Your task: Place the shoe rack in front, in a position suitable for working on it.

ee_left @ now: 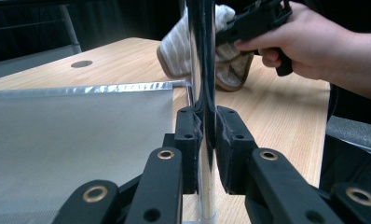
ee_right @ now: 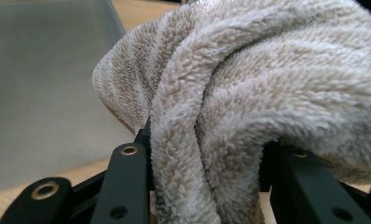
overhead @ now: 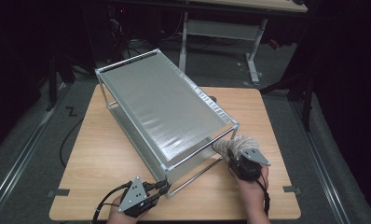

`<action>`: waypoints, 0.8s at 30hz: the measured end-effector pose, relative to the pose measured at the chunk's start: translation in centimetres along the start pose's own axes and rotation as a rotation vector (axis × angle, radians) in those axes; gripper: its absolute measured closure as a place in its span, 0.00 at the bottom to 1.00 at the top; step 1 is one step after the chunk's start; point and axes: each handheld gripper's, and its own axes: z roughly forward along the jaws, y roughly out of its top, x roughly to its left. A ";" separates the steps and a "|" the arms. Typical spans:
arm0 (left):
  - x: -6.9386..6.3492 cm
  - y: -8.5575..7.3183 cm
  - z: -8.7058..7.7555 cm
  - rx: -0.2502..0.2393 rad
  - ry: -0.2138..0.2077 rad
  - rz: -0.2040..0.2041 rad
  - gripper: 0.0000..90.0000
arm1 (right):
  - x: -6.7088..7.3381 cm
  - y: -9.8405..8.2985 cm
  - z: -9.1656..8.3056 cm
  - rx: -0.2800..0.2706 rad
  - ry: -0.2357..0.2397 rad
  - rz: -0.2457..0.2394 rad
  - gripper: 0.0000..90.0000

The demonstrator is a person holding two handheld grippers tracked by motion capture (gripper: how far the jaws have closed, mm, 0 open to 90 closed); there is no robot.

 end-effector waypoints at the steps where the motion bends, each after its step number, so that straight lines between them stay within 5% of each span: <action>1: 0.0 0.0 0.0 0.000 -0.001 -0.001 0.88 | -0.1 -0.3 0.3 0.021 0.004 0.001 0.67; 12: 0.1 0.2 0.4 0.003 -0.009 0.006 0.88 | -0.5 -2.1 2.3 0.176 0.009 0.005 0.67; 24: -0.1 0.1 0.1 0.003 -0.002 0.011 0.88 | -1.1 -0.7 0.8 0.071 -0.001 0.035 0.67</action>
